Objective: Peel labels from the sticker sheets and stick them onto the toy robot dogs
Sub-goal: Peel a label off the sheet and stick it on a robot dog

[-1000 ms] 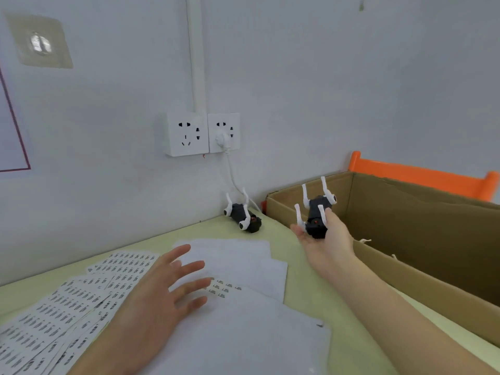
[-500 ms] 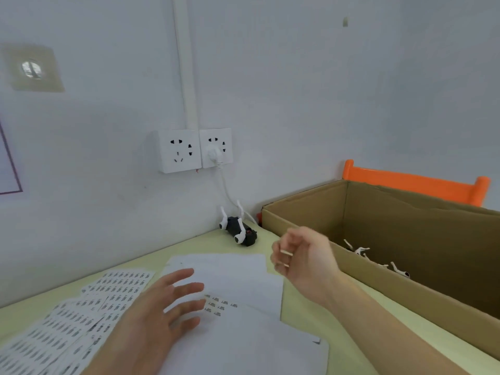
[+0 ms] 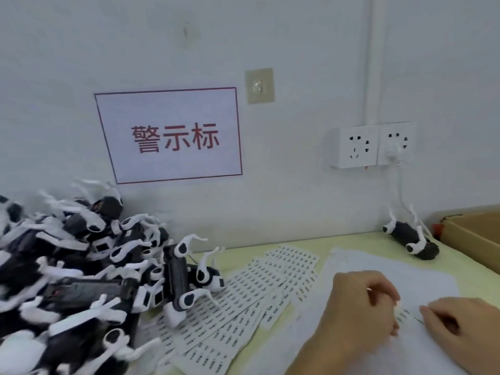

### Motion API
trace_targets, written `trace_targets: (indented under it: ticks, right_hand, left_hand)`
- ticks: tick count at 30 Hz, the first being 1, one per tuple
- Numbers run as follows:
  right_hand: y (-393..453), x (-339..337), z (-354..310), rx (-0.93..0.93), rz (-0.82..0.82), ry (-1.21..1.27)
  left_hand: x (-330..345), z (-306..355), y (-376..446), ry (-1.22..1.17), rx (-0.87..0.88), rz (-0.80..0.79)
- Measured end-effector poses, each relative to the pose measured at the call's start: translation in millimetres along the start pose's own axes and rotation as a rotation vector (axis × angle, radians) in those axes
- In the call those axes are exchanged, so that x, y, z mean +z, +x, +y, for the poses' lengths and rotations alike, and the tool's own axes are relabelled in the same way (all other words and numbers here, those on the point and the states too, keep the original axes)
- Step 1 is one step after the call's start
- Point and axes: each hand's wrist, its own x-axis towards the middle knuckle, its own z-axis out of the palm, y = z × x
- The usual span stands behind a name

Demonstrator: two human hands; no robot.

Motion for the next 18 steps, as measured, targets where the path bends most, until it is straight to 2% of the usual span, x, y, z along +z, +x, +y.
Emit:
trace_targets:
  ticks: [2, 4, 6, 7, 10, 12, 18]
  right_hand:
    - [1, 6, -1, -0.008, 0.039, 0.038]
    - [2, 11, -3, -0.027, 0.061, 0.043]
    - [5, 9, -5, -0.045, 0.085, 0.0]
    - [8, 6, -5, -0.045, 0.07, -0.037]
    - [11, 0, -2, -0.046, -0.012, -0.09]
    - [11, -1, -4, -0.04, -0.031, -0.092]
    - [14, -1, -4, -0.02, -0.03, -0.091]
  left_hand:
    - [-5, 21, 1, 0.086, 0.2, 0.184]
    - [-14, 39, 7, 0.173, 0.34, 0.281]
    - [-28, 52, 13, 0.34, 0.353, 0.322]
    - [-36, 57, 16, 0.445, 0.284, 0.302]
    - [-59, 58, 31, 0.825, -0.065, 0.065]
    - [-73, 51, 42, 1.06, -0.217, -0.13]
    - [-129, 23, 46, 1.395, -0.394, -0.477]
